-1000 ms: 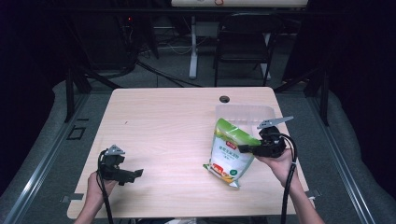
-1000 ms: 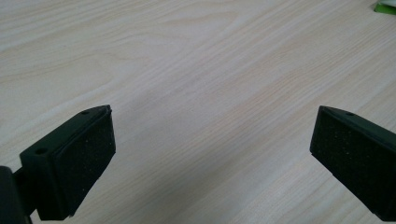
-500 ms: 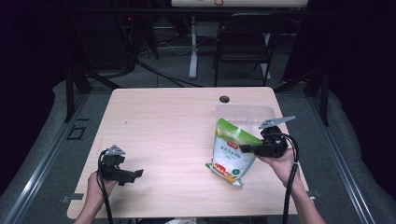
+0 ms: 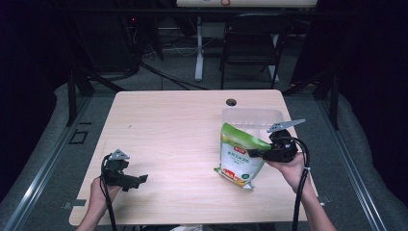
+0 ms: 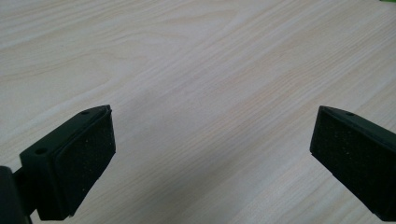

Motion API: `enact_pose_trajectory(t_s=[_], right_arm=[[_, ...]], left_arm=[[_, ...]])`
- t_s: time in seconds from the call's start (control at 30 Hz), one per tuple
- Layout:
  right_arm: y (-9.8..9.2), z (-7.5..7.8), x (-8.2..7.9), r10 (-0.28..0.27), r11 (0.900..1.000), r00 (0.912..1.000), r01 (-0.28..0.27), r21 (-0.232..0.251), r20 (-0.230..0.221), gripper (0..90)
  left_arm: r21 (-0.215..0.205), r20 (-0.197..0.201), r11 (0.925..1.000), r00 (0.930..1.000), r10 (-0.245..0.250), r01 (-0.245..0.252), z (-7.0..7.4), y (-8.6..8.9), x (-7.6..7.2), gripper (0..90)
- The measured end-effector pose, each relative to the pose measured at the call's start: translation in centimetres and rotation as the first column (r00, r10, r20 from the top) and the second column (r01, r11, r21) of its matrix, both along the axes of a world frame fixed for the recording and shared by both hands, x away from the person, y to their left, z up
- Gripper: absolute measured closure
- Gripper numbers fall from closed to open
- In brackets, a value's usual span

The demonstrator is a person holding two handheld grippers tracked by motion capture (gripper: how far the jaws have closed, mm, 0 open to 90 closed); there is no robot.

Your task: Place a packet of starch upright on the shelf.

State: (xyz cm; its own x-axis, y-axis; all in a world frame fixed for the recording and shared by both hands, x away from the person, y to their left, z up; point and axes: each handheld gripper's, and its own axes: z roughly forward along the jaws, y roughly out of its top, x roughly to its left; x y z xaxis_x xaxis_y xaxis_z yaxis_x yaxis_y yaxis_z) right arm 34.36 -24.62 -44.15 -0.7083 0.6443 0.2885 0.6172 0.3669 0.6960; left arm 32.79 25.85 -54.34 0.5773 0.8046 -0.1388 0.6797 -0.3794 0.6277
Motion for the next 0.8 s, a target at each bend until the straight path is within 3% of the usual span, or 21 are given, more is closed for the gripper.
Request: enact_pose_trajectory(t_s=[0.8], right_arm=[[-0.6,1.1,-0.4,-0.02,1.0,0.9995,0.02,0.004,0.023,90.0]], left_arm=[[0.002,0.003,1.0,1.0,0.004,-0.004,-0.1,-0.1,0.1,0.2]])
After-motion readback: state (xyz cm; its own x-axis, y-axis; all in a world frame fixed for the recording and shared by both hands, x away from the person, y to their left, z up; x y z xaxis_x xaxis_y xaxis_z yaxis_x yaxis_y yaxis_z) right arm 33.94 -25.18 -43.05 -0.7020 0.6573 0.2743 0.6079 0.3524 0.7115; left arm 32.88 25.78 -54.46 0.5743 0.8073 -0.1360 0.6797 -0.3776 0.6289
